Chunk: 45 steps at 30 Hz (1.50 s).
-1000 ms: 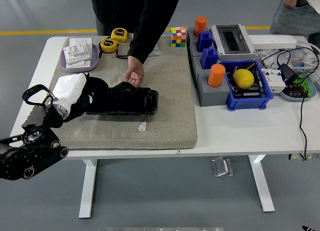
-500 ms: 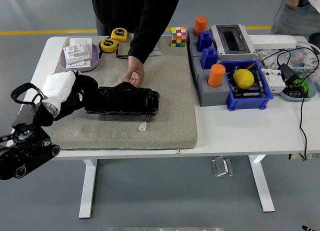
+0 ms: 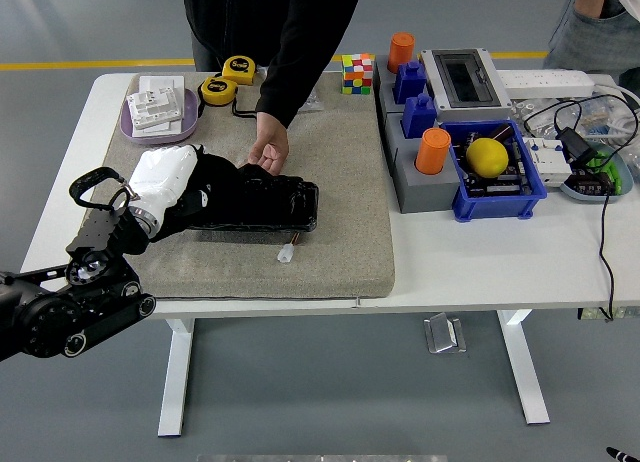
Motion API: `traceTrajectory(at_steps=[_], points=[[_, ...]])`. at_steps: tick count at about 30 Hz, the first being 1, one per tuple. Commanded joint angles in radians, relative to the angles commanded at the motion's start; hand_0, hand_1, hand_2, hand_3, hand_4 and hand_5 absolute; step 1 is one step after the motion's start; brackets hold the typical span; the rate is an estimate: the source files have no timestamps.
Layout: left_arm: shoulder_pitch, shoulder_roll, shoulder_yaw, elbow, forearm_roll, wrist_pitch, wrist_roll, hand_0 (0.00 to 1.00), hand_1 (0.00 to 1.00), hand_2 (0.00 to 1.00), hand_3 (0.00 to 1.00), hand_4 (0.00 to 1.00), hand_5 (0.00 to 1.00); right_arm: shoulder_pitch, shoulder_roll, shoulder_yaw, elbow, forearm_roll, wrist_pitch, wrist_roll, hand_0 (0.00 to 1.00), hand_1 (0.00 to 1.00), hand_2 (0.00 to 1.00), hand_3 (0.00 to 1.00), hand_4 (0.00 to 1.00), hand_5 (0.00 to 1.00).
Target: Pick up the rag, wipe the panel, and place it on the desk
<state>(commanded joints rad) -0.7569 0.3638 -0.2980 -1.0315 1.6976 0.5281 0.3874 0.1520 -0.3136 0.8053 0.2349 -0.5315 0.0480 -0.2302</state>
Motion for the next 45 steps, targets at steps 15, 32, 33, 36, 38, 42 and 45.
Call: traceTrajectory(at_steps=[15,32,33,36,38,42,45], points=[[-0.047,-0.068,0.089,-0.023,-0.018,0.003,0.007,0.191,0.120,0.505,0.500,0.269,0.002,0.001,-0.004,-0.019,-0.001,0.004,0.006,-0.001,0.760,0.582,0.706,0.604,0.998,0.550],[-0.130,-0.153,0.184,-0.028,-0.037,-0.001,0.018,0.191,0.120,0.505,0.499,0.272,0.002,0.007,-0.008,-0.044,0.003,0.008,0.005,-0.002,0.762,0.582,0.706,0.604,0.998,0.551],[-0.131,-0.156,0.187,-0.028,-0.036,-0.001,0.018,0.191,0.120,0.505,0.499,0.272,0.002,0.007,-0.008,-0.046,0.002,0.010,0.005,-0.002,0.762,0.582,0.706,0.604,0.998,0.551],[-0.130,-0.168,0.187,-0.026,-0.037,0.000,0.019,0.191,0.120,0.505,0.499,0.272,0.002,0.006,-0.009,-0.048,0.002,0.010,0.006,-0.003,0.762,0.582,0.706,0.604,0.998,0.551],[-0.131,-0.170,0.191,-0.026,-0.038,0.000,0.019,0.191,0.120,0.505,0.499,0.272,0.002,0.006,-0.009,-0.048,0.003,0.008,0.006,-0.003,0.760,0.581,0.707,0.604,0.998,0.551],[-0.131,-0.169,0.192,-0.025,-0.038,0.001,0.020,0.191,0.120,0.505,0.499,0.272,0.002,0.007,-0.008,-0.048,0.003,0.008,0.005,-0.002,0.760,0.581,0.707,0.604,0.998,0.551],[-0.131,-0.165,0.189,-0.025,-0.034,0.001,0.021,0.191,0.120,0.505,0.500,0.271,0.002,0.008,-0.008,-0.047,0.002,0.008,0.004,-0.002,0.761,0.580,0.707,0.604,0.998,0.552]])
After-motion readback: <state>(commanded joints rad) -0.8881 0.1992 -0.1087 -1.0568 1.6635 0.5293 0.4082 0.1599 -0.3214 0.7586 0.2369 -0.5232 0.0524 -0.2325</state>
